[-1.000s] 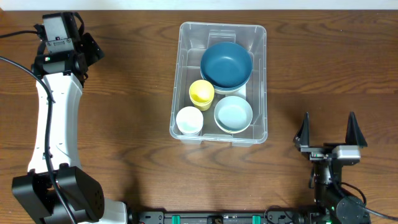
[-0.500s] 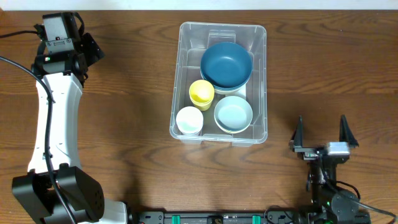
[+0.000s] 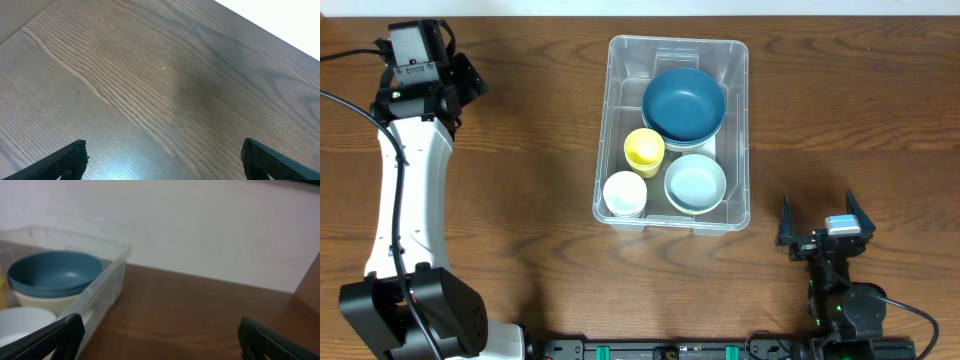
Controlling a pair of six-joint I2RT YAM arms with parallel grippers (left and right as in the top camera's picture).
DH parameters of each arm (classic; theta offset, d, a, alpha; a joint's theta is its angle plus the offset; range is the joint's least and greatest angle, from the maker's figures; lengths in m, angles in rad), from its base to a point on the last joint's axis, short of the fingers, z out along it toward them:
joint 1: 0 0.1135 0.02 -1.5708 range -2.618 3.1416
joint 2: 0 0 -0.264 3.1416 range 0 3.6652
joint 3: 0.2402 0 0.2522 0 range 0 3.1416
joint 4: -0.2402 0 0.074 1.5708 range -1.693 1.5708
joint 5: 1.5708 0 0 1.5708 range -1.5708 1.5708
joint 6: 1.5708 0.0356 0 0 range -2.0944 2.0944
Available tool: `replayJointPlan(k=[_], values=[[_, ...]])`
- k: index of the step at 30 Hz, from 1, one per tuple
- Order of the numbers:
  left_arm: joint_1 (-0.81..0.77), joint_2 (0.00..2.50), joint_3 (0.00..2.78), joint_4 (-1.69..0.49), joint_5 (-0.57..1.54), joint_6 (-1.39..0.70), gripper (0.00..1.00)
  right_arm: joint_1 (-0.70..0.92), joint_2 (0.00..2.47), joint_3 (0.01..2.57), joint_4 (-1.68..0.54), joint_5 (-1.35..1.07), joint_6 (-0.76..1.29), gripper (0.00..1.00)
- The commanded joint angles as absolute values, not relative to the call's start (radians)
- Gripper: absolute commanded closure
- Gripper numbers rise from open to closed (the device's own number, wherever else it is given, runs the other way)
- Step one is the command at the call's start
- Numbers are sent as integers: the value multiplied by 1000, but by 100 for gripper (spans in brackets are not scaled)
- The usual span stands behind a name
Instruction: Pack container
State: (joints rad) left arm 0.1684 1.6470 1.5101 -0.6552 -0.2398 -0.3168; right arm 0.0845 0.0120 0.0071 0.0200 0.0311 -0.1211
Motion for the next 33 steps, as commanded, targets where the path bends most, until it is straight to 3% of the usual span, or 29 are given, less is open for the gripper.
replayJointPlan(k=[1, 33], values=[[172, 1633, 1523, -659, -252, -315, 2, 77, 5, 5, -4, 6, -133, 1], [172, 1633, 1523, -659, -252, -315, 2, 25, 6, 5, -67, -76, -132, 1]])
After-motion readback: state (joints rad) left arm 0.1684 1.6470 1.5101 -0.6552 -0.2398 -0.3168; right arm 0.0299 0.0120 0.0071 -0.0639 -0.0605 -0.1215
